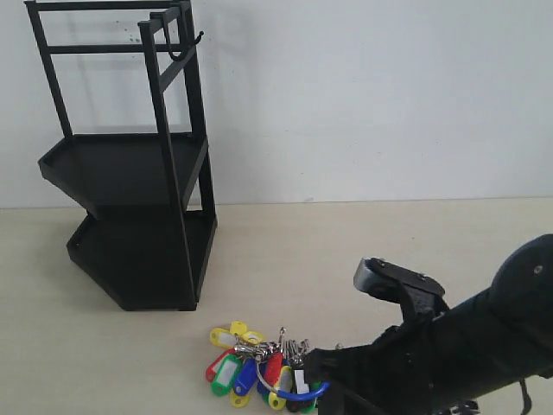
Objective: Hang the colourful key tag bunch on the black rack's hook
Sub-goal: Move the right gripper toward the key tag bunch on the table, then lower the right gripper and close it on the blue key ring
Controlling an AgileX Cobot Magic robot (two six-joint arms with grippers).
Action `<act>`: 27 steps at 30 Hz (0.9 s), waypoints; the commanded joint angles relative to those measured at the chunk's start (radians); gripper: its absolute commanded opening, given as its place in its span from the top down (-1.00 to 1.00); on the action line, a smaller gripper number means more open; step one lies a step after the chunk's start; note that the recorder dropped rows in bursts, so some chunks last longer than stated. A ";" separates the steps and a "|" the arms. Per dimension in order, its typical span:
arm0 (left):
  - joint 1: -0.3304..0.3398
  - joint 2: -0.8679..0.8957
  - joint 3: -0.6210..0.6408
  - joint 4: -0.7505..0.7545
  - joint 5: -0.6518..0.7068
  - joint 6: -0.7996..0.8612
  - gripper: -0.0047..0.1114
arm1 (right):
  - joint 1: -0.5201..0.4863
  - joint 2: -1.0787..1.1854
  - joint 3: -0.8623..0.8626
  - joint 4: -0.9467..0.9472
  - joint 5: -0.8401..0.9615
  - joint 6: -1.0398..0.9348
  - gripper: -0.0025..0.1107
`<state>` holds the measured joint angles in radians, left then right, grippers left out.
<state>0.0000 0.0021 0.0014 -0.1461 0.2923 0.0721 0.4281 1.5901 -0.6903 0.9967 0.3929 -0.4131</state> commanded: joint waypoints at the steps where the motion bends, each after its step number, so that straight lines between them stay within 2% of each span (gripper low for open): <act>1: -0.001 -0.002 -0.001 0.005 -0.008 0.003 0.84 | 0.023 0.037 -0.062 0.046 0.046 -0.178 0.29; 4: -0.001 -0.002 -0.001 0.005 -0.008 0.003 0.84 | 0.074 0.038 -0.079 0.043 0.035 -0.421 0.29; 7: -0.001 -0.002 -0.001 0.005 -0.008 0.003 0.84 | 0.145 0.040 -0.079 0.043 -0.050 -0.638 0.29; 12: -0.001 -0.002 -0.001 0.005 -0.008 0.003 0.84 | 0.199 0.040 -0.079 0.037 -0.200 -0.727 0.29; 21: -0.001 -0.002 -0.001 0.005 -0.008 0.003 0.84 | 0.199 0.144 -0.079 0.035 -0.268 -0.917 0.28; 23: -0.001 -0.002 -0.001 0.005 -0.008 0.003 0.84 | 0.199 0.158 -0.079 0.035 -0.297 -0.947 0.09; 24: -0.001 -0.002 -0.001 0.005 -0.008 0.003 0.84 | 0.199 0.165 -0.079 0.035 -0.316 -0.968 -0.11; 25: -0.001 -0.002 -0.001 0.005 -0.008 0.003 0.84 | 0.199 0.167 -0.079 0.035 -0.330 -0.979 -0.15; 27: -0.001 -0.002 -0.001 0.005 -0.008 0.003 0.84 | 0.199 0.167 -0.079 0.035 -0.343 -1.011 -0.08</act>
<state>0.0000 0.0021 0.0014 -0.1461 0.2923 0.0721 0.6263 1.7559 -0.7669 1.0326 0.0674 -1.3871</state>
